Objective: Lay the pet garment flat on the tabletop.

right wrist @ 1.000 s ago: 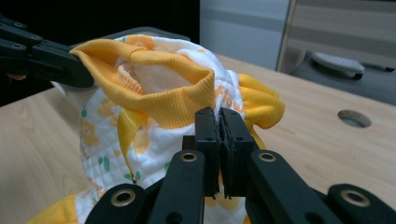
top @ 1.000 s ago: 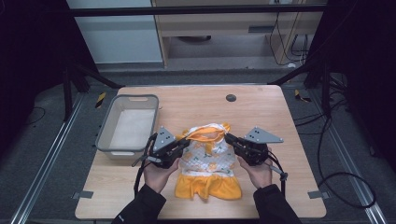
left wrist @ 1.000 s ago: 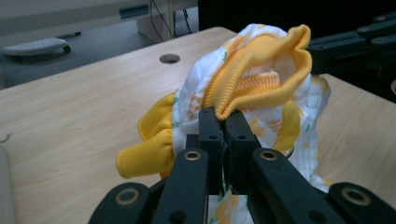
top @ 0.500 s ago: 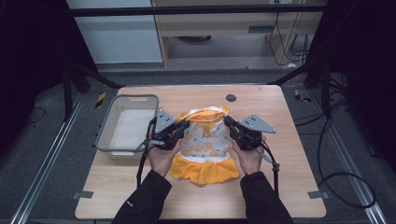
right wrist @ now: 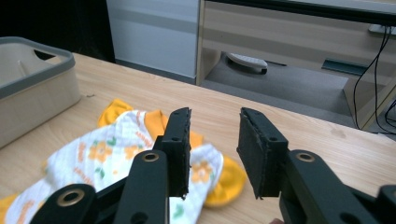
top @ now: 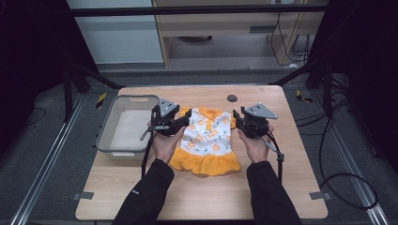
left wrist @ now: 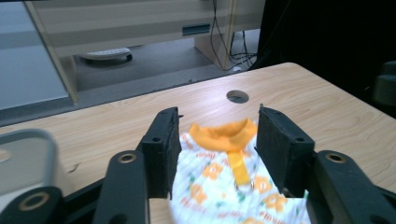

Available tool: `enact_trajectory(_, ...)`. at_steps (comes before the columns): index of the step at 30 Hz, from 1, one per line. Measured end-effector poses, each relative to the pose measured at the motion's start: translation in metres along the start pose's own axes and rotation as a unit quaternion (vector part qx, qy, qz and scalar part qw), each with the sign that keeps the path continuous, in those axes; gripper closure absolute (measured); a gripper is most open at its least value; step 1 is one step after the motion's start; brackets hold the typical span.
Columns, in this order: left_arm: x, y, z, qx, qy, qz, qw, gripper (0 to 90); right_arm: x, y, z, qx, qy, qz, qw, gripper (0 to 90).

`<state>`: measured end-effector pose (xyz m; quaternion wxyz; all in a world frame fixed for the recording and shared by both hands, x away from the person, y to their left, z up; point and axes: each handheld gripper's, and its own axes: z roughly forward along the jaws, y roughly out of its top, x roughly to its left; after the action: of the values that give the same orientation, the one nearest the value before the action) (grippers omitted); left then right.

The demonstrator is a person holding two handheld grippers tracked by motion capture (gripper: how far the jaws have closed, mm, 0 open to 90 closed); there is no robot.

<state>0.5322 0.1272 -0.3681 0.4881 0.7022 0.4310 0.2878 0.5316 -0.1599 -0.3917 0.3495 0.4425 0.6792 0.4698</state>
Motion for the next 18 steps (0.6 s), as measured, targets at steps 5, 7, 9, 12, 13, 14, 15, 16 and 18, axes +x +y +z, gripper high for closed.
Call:
enact_trajectory(5, 0.010, -0.006, -0.022, 0.008, -0.001, 0.003, 1.0000, 45.7, -0.009, -0.002, -0.023, 0.005, 0.010, -0.013, 0.9999, 60.7)
enact_trajectory(7, 0.012, -0.008, -0.028, 0.012, -0.003, 0.006, 0.9999, 45.3, -0.010, -0.002, -0.026, 0.006, 0.012, -0.014, 0.9998, 60.2)
enact_trajectory(9, 0.015, -0.013, -0.039, 0.022, -0.008, 0.015, 0.9996, 45.2, -0.013, -0.005, -0.039, 0.011, 0.022, -0.015, 0.9996, 57.7)
enact_trajectory(12, 0.015, -0.019, -0.048, 0.031, -0.018, 0.019, 0.9992, 46.0, -0.015, -0.008, -0.049, 0.023, 0.032, -0.016, 0.9991, 56.2)
enact_trajectory(13, 0.014, -0.021, -0.051, 0.032, -0.021, 0.022, 0.9990, 46.3, -0.015, -0.009, -0.051, 0.024, 0.034, -0.016, 0.9990, 56.2)
enact_trajectory(14, 0.013, -0.023, -0.054, 0.036, -0.021, 0.027, 0.9988, 46.5, -0.015, -0.011, -0.053, 0.026, 0.038, -0.015, 0.9988, 56.2)
enact_trajectory(15, 0.013, -0.026, -0.056, 0.038, -0.025, 0.030, 0.9985, 47.0, -0.015, -0.013, -0.057, 0.029, 0.044, -0.014, 0.9985, 56.2)
enact_trajectory(16, 0.012, -0.029, -0.059, 0.041, -0.029, 0.034, 0.9982, 47.1, -0.015, -0.014, -0.058, 0.030, 0.047, -0.014, 0.9983, 56.1)
enact_trajectory(18, 0.011, -0.037, -0.063, 0.047, -0.033, 0.033, 0.9978, 48.2, -0.014, -0.017, -0.063, 0.033, 0.055, -0.013, 0.9979, 56.0)
